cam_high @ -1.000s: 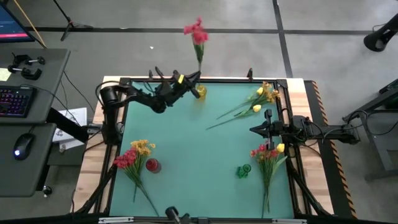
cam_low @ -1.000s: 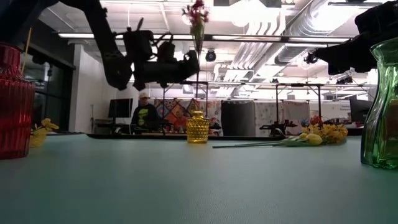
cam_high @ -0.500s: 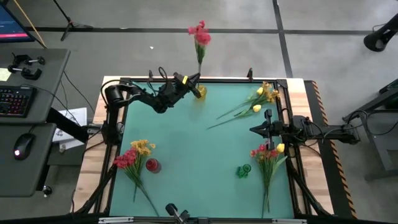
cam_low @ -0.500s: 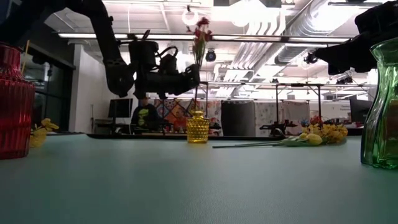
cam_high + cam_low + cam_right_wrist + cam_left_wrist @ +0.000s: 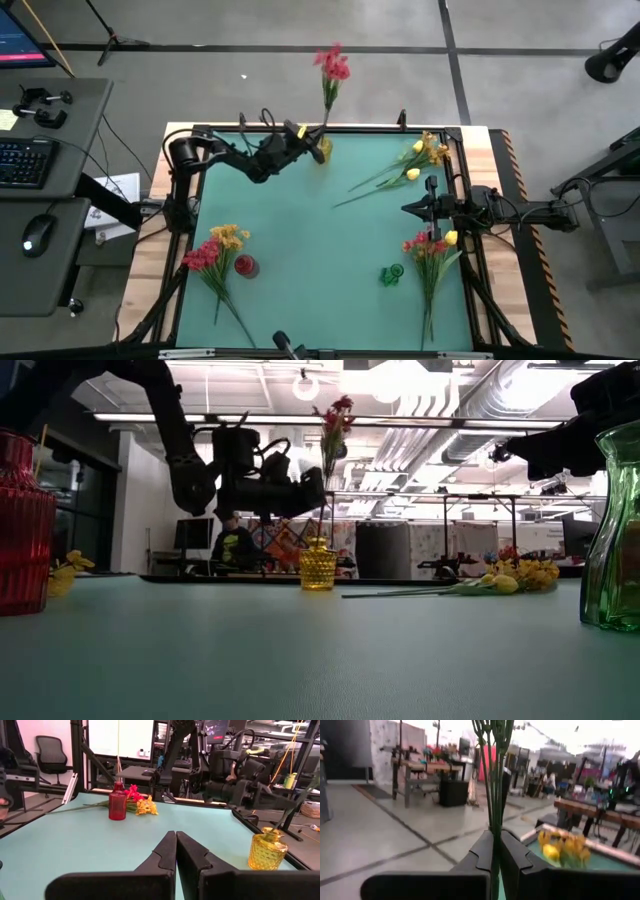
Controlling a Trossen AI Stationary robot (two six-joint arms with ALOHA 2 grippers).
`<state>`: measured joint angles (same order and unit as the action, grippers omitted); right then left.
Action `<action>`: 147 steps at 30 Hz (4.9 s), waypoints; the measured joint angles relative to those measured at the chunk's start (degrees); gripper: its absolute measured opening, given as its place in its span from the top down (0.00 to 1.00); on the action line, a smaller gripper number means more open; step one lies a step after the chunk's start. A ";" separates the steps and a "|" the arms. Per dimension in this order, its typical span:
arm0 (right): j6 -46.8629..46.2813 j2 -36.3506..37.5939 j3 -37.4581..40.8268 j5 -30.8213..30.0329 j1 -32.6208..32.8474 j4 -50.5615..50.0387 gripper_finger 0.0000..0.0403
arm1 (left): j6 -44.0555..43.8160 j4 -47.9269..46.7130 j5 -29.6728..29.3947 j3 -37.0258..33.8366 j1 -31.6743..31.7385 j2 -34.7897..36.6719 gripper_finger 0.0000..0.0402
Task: Sort flowers into vase by color
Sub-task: Put the top red flowers into the yellow vase, then put the right red flowers into the yellow vase
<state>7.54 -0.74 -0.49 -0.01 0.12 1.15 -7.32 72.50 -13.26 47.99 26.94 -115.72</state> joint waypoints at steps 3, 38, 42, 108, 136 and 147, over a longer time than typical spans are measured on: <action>0.01 -0.01 0.00 0.00 0.00 0.00 1.00 | -0.10 -3.17 -2.61 0.00 -0.65 0.00 0.99; 0.01 -0.01 0.00 0.00 0.00 0.00 1.00 | -1.47 -60.41 2.38 -0.02 -8.89 27.55 0.55; 0.01 -0.01 0.02 0.00 0.01 -0.02 1.00 | -4.32 -68.36 8.64 -0.02 -12.89 30.60 0.55; 0.94 -0.01 0.00 0.04 0.00 1.68 1.00 | 4.73 -74.08 0.87 -3.23 -30.44 33.27 0.55; -11.20 -46.79 -29.92 -1.12 24.02 20.47 1.00 | 1.93 -64.55 -8.23 -4.55 -35.27 33.27 0.55; -58.47 -64.61 -59.17 -7.83 29.75 -50.10 1.00 | 1.88 -65.17 -9.42 -4.55 -35.34 33.27 0.55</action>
<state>-50.93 -65.35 -59.66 -7.84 29.87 -48.95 -5.44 7.33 -22.68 43.44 -8.40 -82.46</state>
